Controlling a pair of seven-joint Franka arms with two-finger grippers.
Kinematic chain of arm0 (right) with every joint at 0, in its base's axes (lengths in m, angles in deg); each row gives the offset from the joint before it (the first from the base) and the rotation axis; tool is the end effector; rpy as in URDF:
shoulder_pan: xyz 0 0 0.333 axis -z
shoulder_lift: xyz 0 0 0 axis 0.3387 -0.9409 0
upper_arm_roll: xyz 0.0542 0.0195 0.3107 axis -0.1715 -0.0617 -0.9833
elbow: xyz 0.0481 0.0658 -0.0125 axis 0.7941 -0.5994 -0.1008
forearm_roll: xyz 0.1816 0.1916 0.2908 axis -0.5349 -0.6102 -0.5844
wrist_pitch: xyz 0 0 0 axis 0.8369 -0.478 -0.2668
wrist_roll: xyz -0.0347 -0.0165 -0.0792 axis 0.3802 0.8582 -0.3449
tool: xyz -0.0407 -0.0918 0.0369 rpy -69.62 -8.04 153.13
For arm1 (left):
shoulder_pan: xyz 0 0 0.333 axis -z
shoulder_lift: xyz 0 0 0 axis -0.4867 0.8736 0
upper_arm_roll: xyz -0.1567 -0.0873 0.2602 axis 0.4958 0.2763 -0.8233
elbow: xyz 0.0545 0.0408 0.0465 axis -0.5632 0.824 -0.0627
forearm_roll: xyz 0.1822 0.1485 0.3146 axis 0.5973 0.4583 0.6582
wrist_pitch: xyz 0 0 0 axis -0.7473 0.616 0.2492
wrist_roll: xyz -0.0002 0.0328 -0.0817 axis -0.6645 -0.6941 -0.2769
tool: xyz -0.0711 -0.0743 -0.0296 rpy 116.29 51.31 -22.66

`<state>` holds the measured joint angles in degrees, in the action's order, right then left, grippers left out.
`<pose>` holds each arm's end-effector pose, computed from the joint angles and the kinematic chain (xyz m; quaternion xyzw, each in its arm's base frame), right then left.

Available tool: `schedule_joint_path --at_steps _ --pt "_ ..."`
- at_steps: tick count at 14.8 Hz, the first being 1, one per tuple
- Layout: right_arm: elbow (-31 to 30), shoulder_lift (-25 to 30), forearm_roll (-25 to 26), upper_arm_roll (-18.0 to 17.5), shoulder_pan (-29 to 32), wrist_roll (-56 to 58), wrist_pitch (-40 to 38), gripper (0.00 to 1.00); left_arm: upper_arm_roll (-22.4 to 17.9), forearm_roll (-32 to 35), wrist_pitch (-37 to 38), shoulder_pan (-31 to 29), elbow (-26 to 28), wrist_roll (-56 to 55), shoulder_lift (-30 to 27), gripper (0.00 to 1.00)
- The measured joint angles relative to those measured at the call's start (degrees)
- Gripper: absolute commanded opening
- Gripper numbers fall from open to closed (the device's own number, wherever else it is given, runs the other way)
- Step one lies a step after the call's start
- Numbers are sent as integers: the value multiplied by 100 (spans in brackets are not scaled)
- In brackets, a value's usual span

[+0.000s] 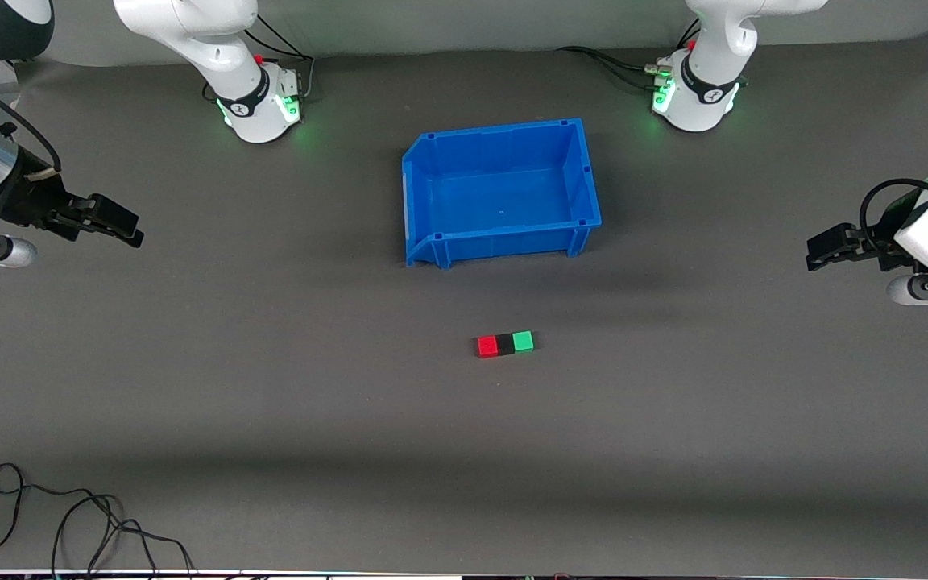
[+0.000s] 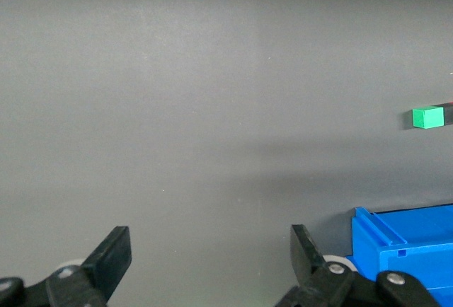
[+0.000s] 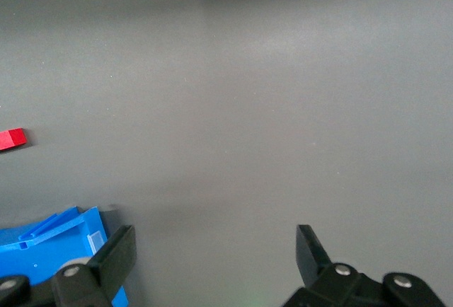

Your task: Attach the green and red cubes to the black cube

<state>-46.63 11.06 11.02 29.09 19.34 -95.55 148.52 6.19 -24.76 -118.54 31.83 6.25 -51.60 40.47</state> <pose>0.5489 0.0498 0.6147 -0.9971 0.0745 0.0109 0.0069 0.5861 -0.0274 0.5742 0.9996 -0.0141 -0.0259 0.0048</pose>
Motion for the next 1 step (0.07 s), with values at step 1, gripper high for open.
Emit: schedule_joint_path --at_steps 1 --pt "-6 -1 0 0 7 40 0 100 -4 2 0 0 0 13 0 100"
